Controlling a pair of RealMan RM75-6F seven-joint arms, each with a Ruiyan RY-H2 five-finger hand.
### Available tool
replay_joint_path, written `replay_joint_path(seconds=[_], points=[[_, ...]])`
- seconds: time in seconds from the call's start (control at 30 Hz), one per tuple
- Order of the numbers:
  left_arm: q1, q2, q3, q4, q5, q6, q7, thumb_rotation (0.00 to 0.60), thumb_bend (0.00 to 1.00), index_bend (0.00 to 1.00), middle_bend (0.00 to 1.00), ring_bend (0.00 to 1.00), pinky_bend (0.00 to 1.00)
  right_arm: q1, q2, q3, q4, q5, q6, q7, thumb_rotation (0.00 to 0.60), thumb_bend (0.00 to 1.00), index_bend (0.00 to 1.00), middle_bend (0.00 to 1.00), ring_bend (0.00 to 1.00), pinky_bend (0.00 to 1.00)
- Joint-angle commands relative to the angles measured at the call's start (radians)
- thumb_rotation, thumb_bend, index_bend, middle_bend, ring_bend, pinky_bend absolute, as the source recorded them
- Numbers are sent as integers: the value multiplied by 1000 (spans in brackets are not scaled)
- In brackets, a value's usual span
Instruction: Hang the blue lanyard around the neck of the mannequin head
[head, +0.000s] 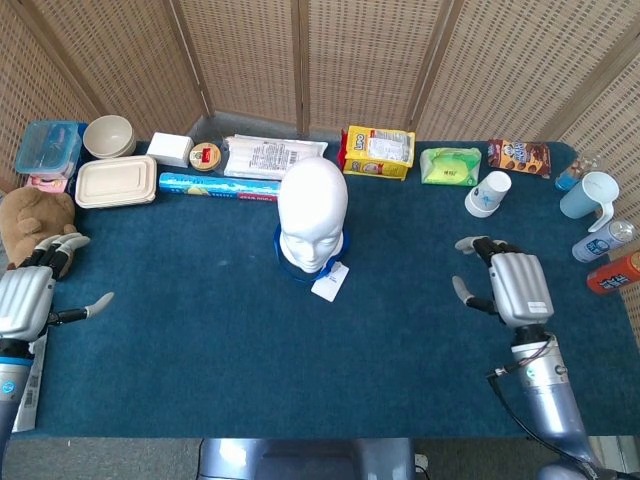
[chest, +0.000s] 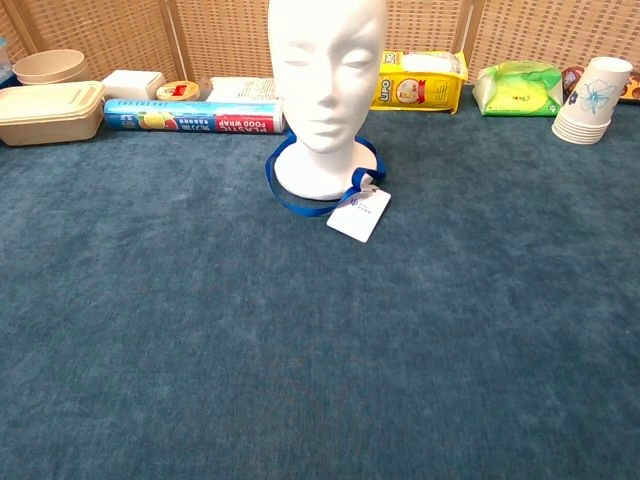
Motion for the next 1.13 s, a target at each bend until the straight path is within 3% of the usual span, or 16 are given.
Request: replay_joint_path(seconds=[0.03, 0.2, 0.4, 0.77, 1.13], points=[[32, 4, 18, -1, 44, 33, -16, 336, 174, 190, 179, 136, 283, -41, 1, -27, 12, -38, 32, -13, 538, 397, 347, 399, 406, 399], [83, -24, 37, 29, 105, 81, -18, 336, 175, 214, 191, 145, 283, -110, 19, -68, 52, -68, 38, 40, 537, 397, 368, 406, 405, 399], [138, -37, 61, 49, 122, 99, -29, 336, 174, 240, 208, 168, 283, -194, 13, -116, 97, -127, 112, -16, 537, 397, 393, 444, 426, 403], [265, -66, 93, 82, 209, 239, -42, 338, 174, 315, 245, 195, 283, -338, -4, -190, 160, -270, 258, -129, 535, 395, 448, 528, 514, 484], [314, -53, 93, 57, 207, 233, -18, 333, 173, 315, 245, 195, 282, -404, 25, -196, 152, -320, 258, -105, 537, 393, 468, 535, 514, 486]])
